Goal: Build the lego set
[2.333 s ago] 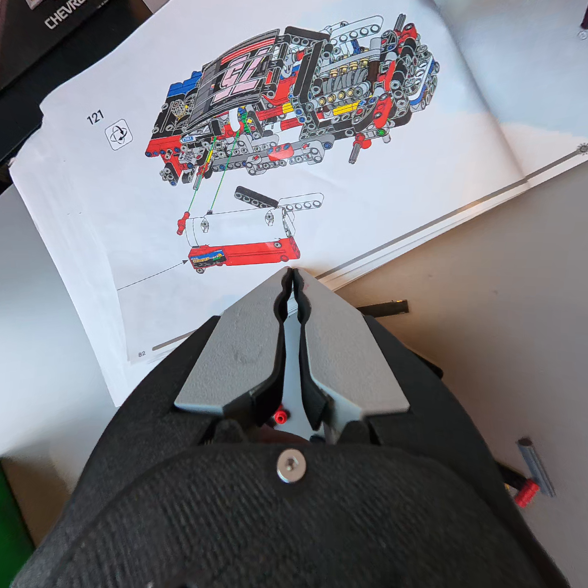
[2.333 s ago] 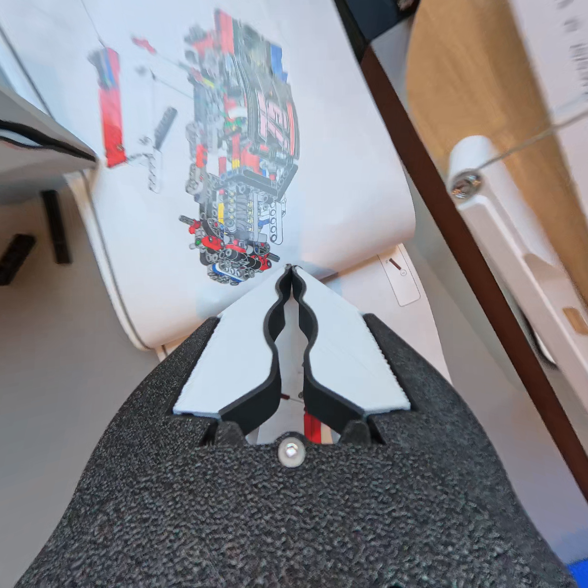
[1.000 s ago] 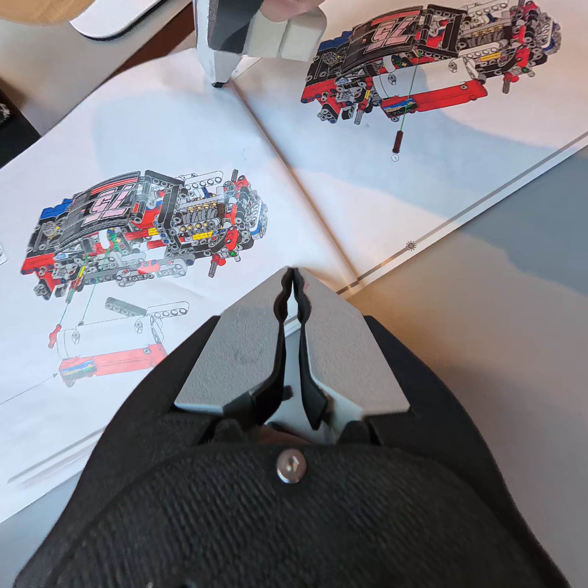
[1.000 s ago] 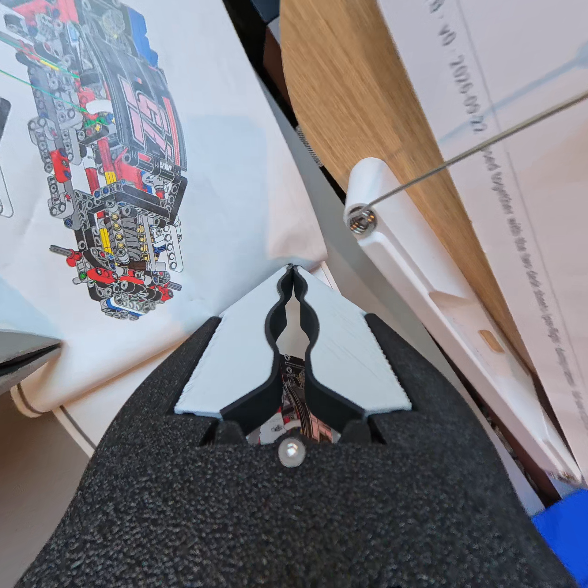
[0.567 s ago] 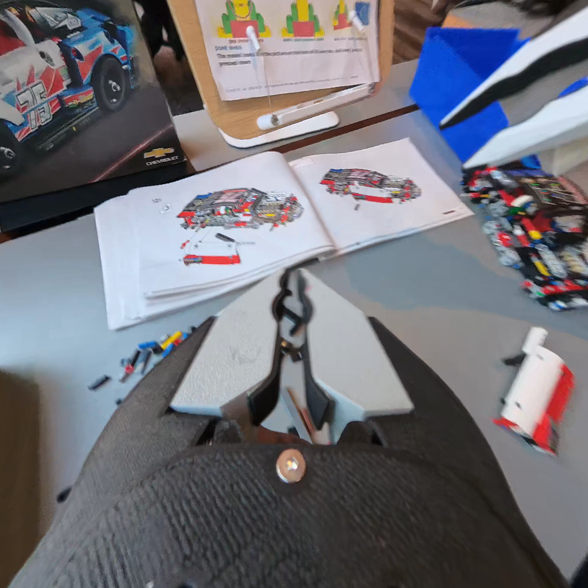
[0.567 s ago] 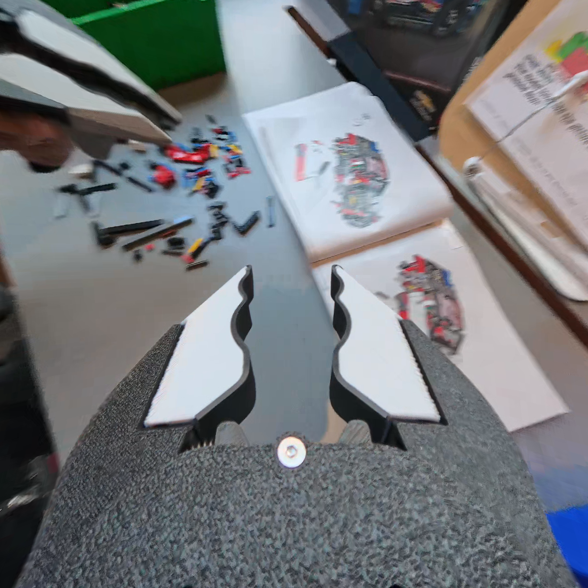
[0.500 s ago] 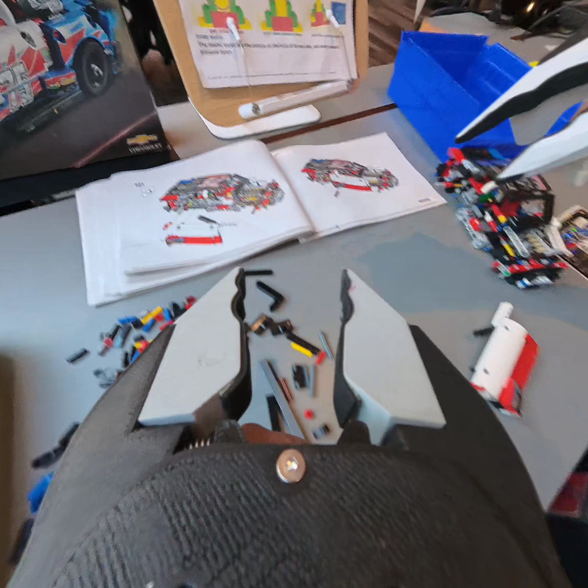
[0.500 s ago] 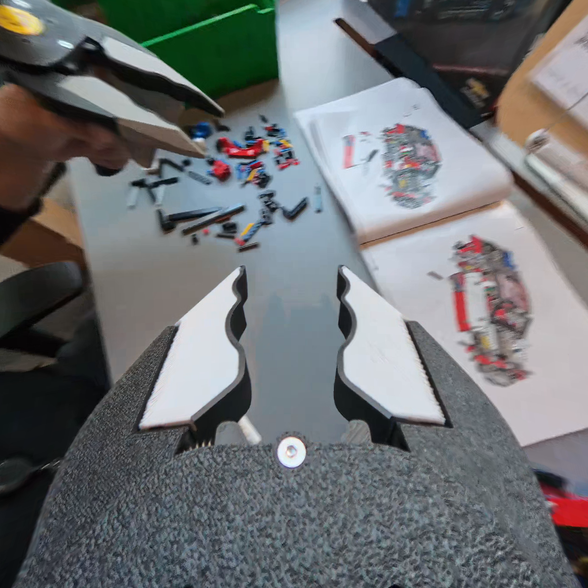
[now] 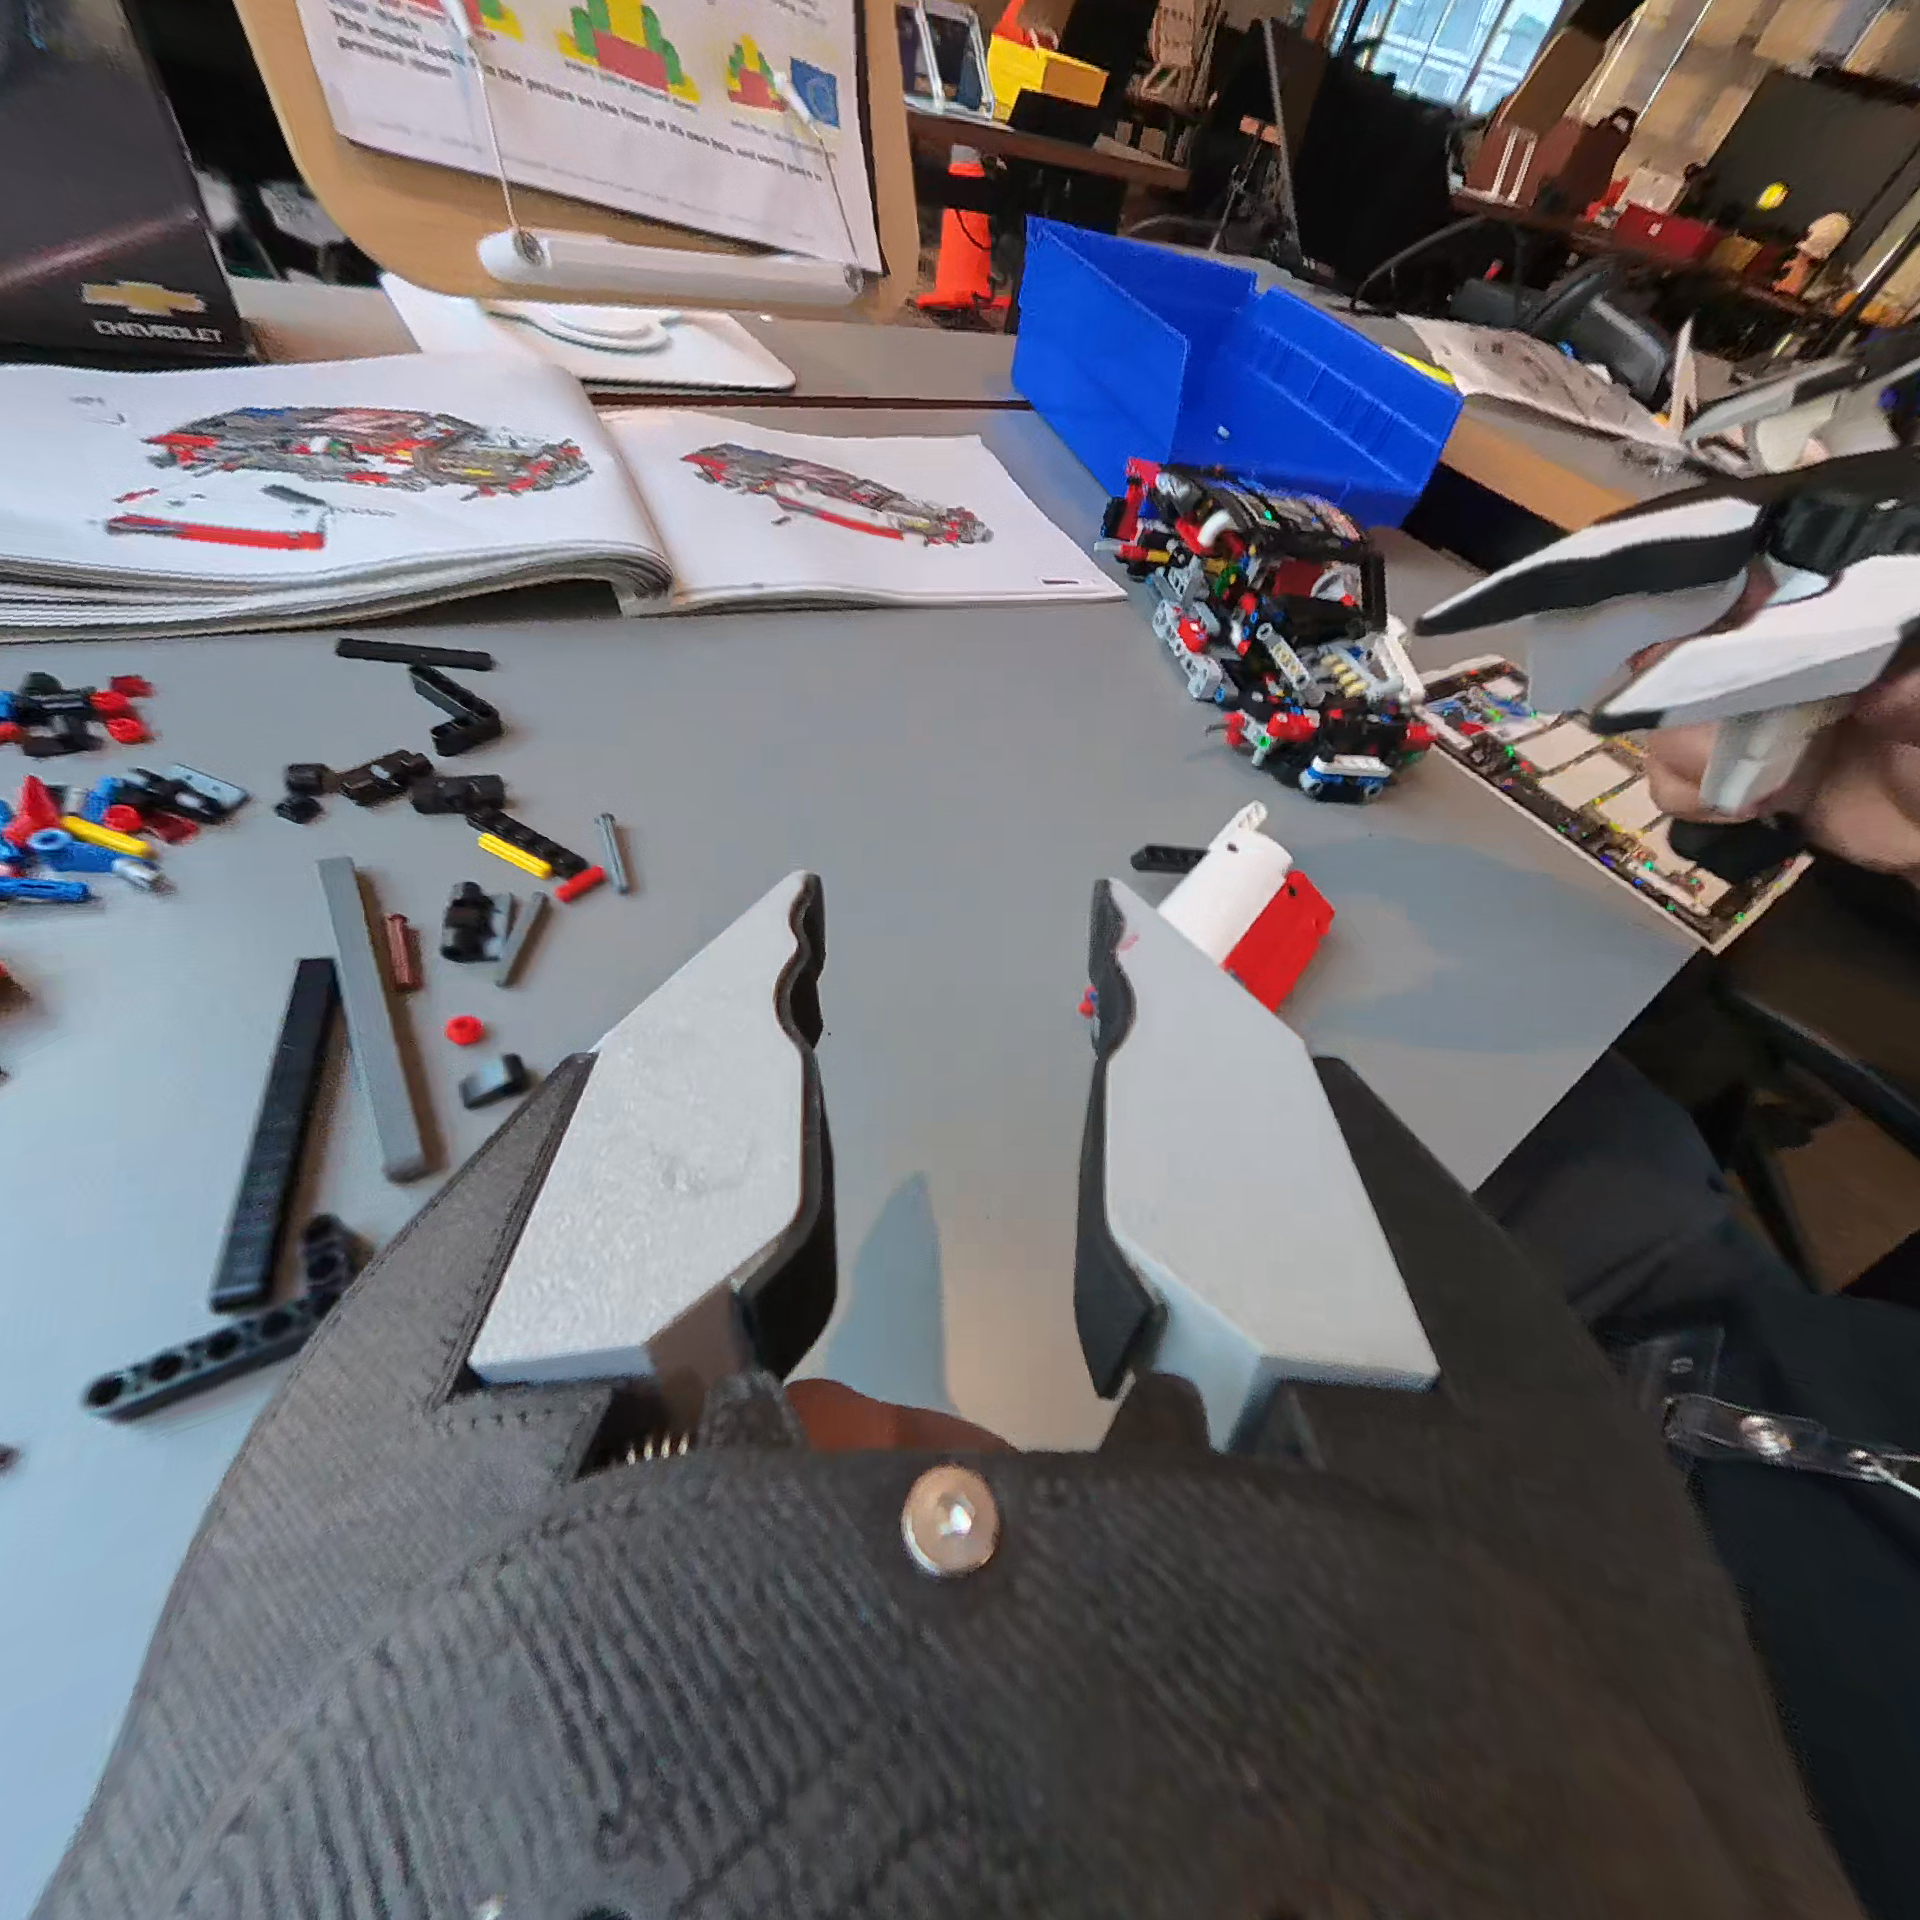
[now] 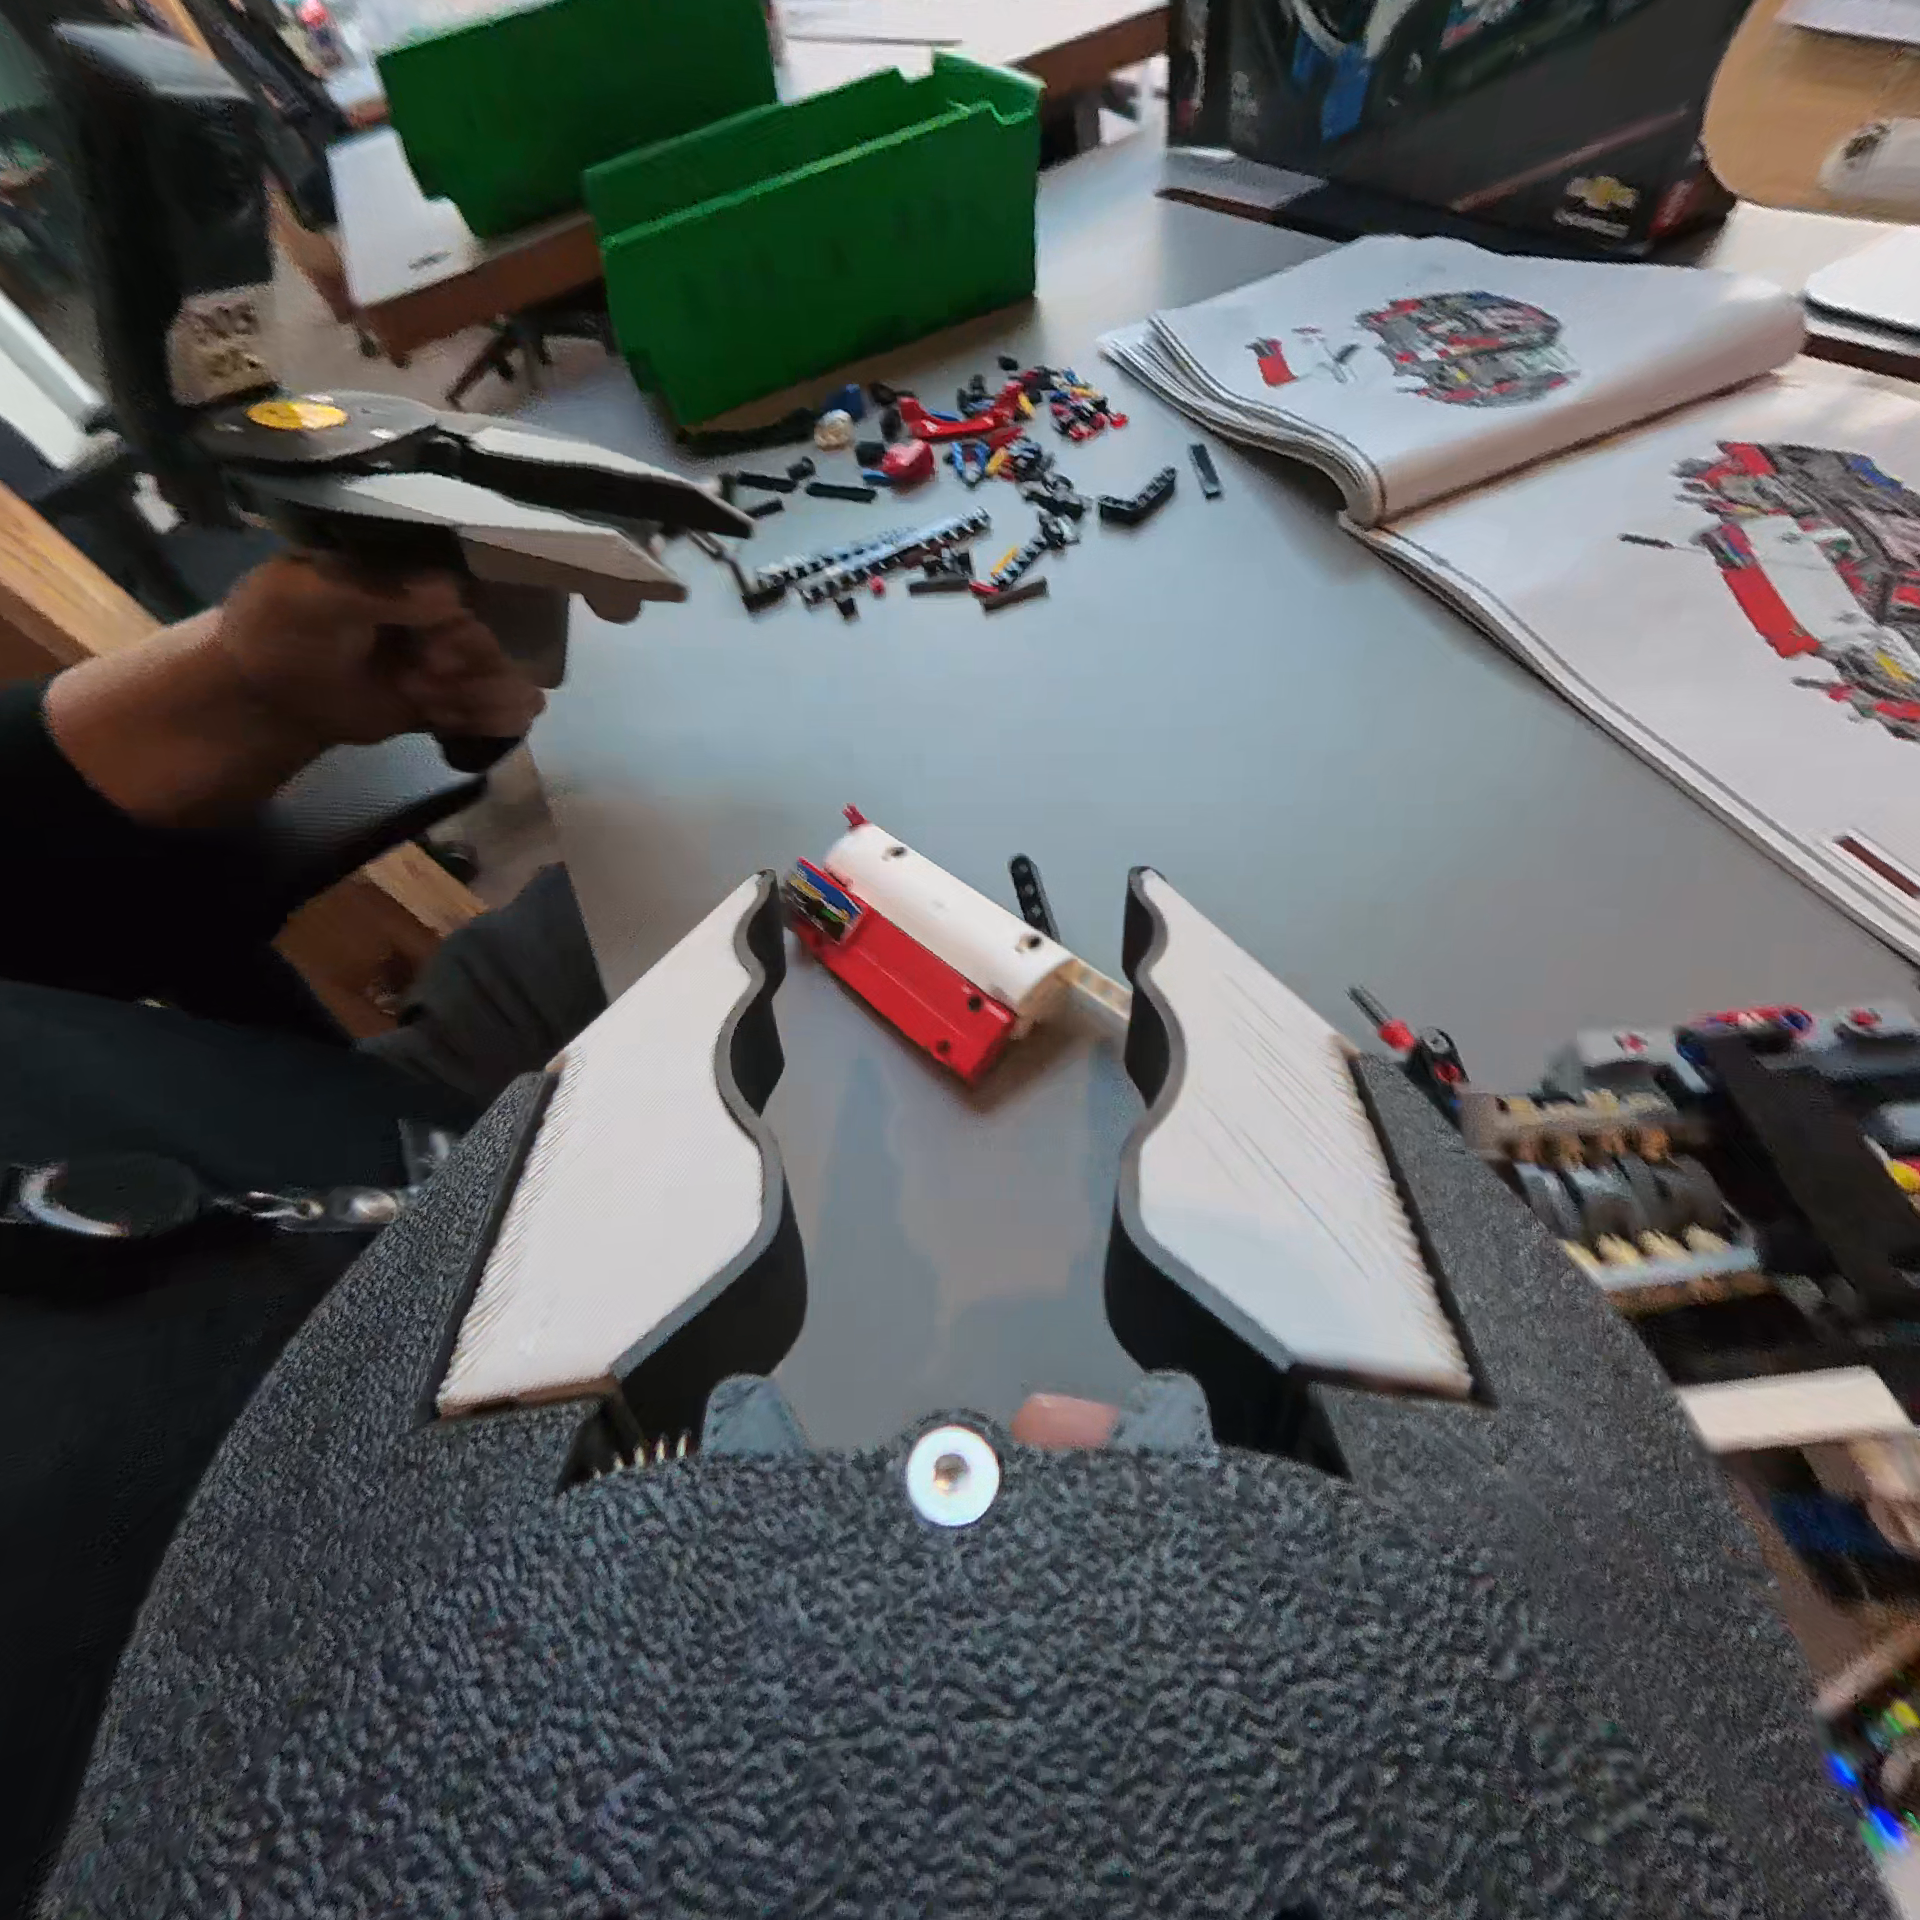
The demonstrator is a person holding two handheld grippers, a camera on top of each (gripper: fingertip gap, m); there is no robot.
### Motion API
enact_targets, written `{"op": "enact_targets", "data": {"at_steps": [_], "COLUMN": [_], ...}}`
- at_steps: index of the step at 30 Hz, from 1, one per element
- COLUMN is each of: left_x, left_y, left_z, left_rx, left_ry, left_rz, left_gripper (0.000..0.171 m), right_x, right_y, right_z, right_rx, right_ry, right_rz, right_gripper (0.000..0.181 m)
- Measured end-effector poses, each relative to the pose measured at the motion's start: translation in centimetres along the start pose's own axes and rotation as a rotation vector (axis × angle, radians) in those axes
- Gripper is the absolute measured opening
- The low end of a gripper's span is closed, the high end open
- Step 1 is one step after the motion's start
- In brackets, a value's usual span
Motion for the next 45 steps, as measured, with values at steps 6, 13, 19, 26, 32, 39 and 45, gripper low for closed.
{"op": "enact_targets", "data": {"at_steps": [6,13,19,26,32,39,45], "left_x": [1.0,1.3,1.3,1.4,1.4,1.5,1.8], "left_y": [-5.3,-6.1,-5.8,-6.7,-6.1,-6.0,-6.1], "left_z": [-2.3,-2.6,-2.9,-3.2,-2.9,-2.8,-3.0], "left_rx": [0.161,0.185,0.15,0.198,0.103,0.044,0.045], "left_ry": [0.042,0.011,0.017,0.035,0.017,0.024,0.055], "left_rz": [-0.216,-0.284,-0.309,-0.351,-0.388,-0.431,-0.422], "left_gripper": [0.054,0.051,0.044,0.044,0.044,0.045,0.044], "right_x": [-2.7,-2.5,-3.1,-6.5,-6.5,-6.6,-6.9], "right_y": [-2.5,-2.5,-2.7,-4.0,-4.0,-4.3,-4.1], "right_z": [-3.8,-4.6,-3.8,-1.4,-1.3,-1.1,-1.0], "right_rx": [-0.018,-0.061,-0.039,0.088,0.057,0.073,0.062], "right_ry": [-0.005,-0.063,-0.152,-0.473,-0.487,-0.509,-0.528], "right_rz": [-0.084,-0.069,-0.057,0.058,0.004,0.004,0.021], "right_gripper": [0.058,0.051,0.049,0.046,0.048,0.048,0.048]}}
Point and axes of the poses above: each gripper's, where its closed fingertips meet, x out along the fingers, z out of its top, y = z × x across the jaws, the point moved 4 cm from there along -x, back along the fingers, and after that the axes turned 11 degrees about x, right-handed, at the moved point
